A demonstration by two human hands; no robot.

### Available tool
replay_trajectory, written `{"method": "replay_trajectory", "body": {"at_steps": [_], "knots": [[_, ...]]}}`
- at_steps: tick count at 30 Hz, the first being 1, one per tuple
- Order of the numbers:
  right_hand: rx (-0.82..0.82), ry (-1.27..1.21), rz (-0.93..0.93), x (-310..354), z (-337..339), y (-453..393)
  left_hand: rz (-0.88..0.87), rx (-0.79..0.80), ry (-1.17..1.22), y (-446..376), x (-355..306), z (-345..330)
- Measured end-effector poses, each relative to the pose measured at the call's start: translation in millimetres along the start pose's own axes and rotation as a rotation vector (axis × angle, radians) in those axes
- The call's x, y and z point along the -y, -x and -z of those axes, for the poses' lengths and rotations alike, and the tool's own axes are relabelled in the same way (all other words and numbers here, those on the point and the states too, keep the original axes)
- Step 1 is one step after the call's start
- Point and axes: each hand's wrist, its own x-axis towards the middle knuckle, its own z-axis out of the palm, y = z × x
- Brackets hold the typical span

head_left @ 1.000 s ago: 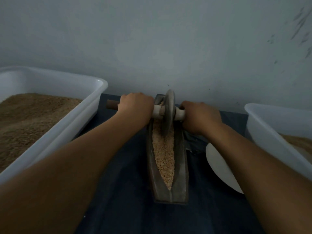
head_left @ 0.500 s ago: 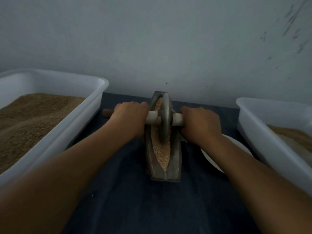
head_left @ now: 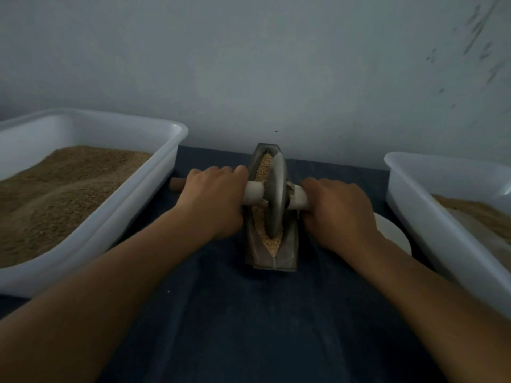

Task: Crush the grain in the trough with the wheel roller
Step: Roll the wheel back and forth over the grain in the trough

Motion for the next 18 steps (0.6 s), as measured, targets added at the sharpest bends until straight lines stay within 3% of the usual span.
{"method": "replay_trajectory", "body": {"at_steps": [5, 18], "knots": [[-0.031, 0.006, 0.019, 4, 12, 11, -0.013, 0.038, 0.028, 9, 3, 6], [-0.084, -0.039, 0.000, 8, 22, 22, -0.028, -0.097, 0.030, 29, -3, 11]]}}
